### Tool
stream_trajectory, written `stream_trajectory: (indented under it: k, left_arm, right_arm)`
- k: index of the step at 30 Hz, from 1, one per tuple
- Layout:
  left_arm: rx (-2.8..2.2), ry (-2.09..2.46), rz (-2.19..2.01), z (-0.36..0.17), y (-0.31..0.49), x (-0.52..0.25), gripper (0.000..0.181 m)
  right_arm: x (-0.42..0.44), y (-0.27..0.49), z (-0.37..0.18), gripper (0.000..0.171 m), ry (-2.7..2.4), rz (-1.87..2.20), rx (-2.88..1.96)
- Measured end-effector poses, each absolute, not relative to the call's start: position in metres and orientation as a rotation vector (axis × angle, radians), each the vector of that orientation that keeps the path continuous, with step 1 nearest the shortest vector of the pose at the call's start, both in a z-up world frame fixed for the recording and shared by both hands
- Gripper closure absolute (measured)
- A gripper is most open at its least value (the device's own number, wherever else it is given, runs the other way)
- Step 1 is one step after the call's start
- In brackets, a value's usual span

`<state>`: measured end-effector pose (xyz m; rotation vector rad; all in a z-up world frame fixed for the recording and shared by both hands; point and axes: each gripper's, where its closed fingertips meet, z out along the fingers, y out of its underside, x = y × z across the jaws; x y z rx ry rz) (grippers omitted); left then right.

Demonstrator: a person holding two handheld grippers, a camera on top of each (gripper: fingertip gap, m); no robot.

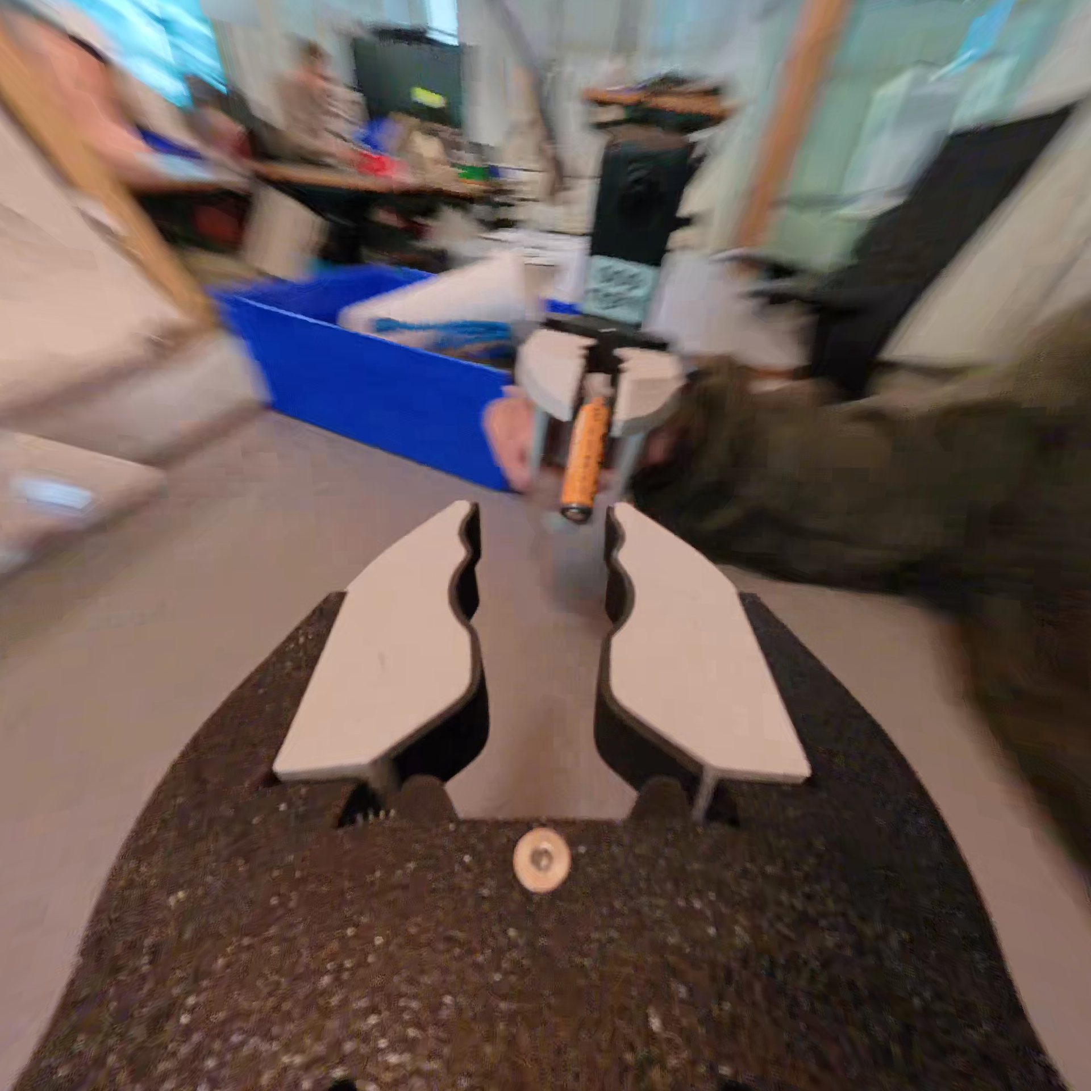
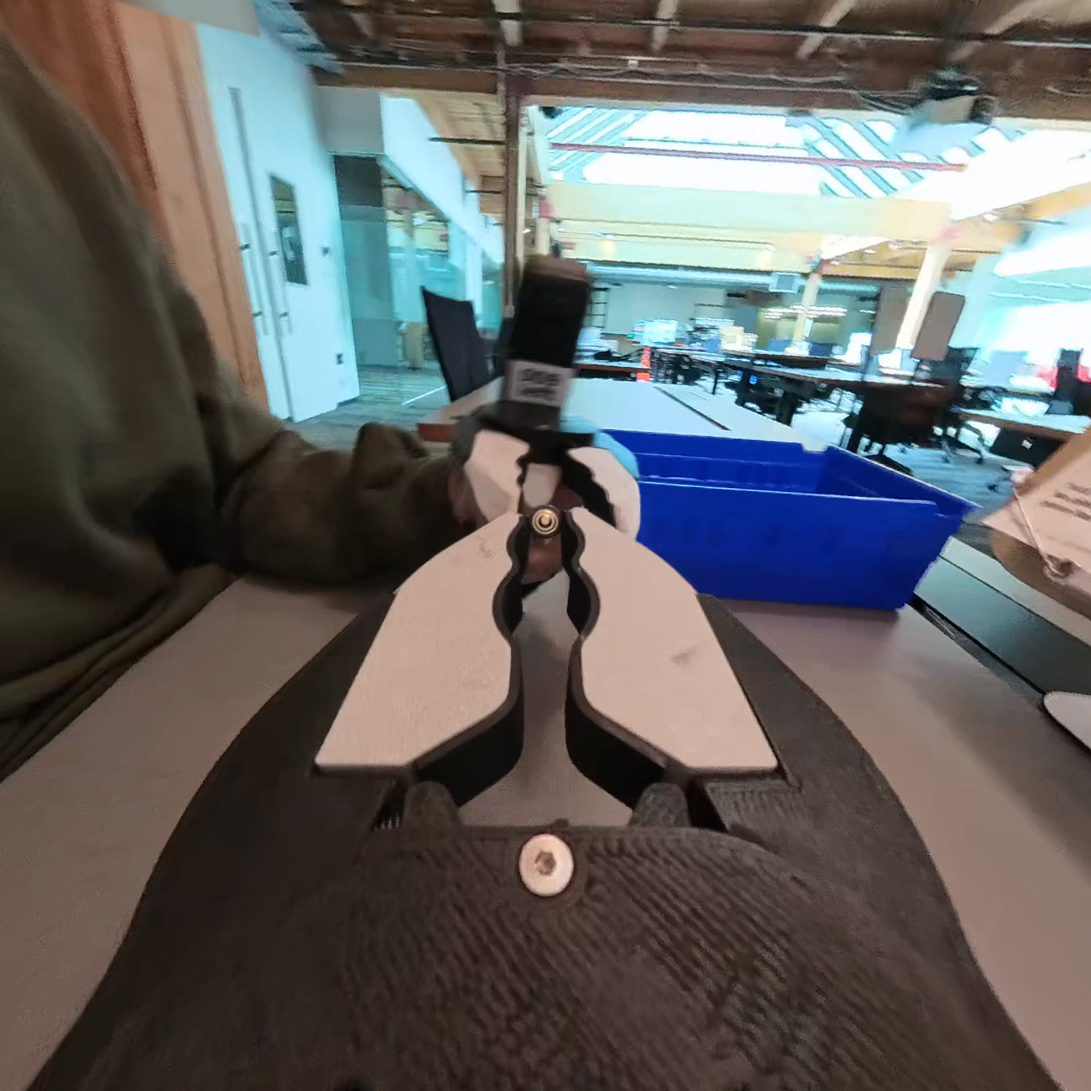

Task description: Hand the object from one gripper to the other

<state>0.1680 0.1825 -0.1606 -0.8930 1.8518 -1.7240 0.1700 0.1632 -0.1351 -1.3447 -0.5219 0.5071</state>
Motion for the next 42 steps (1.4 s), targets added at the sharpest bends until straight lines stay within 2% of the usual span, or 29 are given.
stream_trajectory:
  k: [2,4,10,13,15,18,22,27,29,32,33,35,37,39,42]
  left_arm:
    - [-0.972,1.969,-2.017,-0.157,0.175,0.148,0.148]
    - [-0.998,2.054,-2.108,-0.161,0.174,0.135,0.15]
    - [-0.968,2.406,-1.788,-0.207,0.16,0.12,0.145]
    - [-0.918,2.446,-1.696,-0.217,0.159,0.12,0.17]
    - [-0.89,2.443,-1.683,-0.219,0.161,0.122,0.17]
    - [-0.887,2.309,-1.556,-0.221,0.176,0.143,0.171]
    - [-0.876,1.962,-1.161,-0.213,0.215,0.187,0.171]
    - [-0.547,1.596,-0.378,-0.188,0.261,0.204,0.171]
    - [-0.422,1.549,-0.213,-0.186,0.259,0.205,0.171]
    - [-0.352,1.487,-0.114,-0.179,0.256,0.205,0.172]
    - [-0.334,1.473,-0.108,-0.176,0.255,0.204,0.172]
    - [-0.313,1.471,-0.102,-0.176,0.252,0.204,0.172]
    - [-0.297,1.456,-0.079,-0.174,0.253,0.203,0.172]
    - [-0.295,1.457,-0.07,-0.174,0.254,0.203,0.172]
    - [-0.284,1.463,-0.059,-0.175,0.253,0.203,0.172]
  right_arm:
    - [0.16,0.155,-0.142,0.161,-0.637,0.487,-1.365]
    - [0.15,0.152,-0.155,0.161,-0.762,0.412,-1.442]
    - [0.125,0.157,-0.179,0.161,-0.944,0.348,-1.54]
    - [0.124,0.158,-0.188,0.161,-0.964,0.361,-1.572]
    - [0.126,0.161,-0.19,0.161,-0.944,0.353,-1.589]
    - [0.149,0.174,-0.193,0.158,-0.775,0.291,-1.681]
    - [0.19,0.2,-0.183,0.135,-0.339,0.303,-1.707]
    - [0.206,0.218,-0.175,0.139,0.024,0.464,-1.643]
    - [0.209,0.223,-0.174,0.139,0.132,0.514,-1.61]
    - [0.204,0.226,-0.177,0.151,0.153,0.552,-1.619]
    - [0.203,0.226,-0.178,0.162,0.135,0.538,-1.623]
    - [0.204,0.227,-0.178,0.168,0.122,0.495,-1.619]
    - [0.203,0.227,-0.177,0.164,0.116,0.492,-1.605]
    - [0.203,0.227,-0.174,0.148,0.139,0.509,-1.577]
    - [0.201,0.226,-0.172,0.15,0.131,0.529,-1.558]
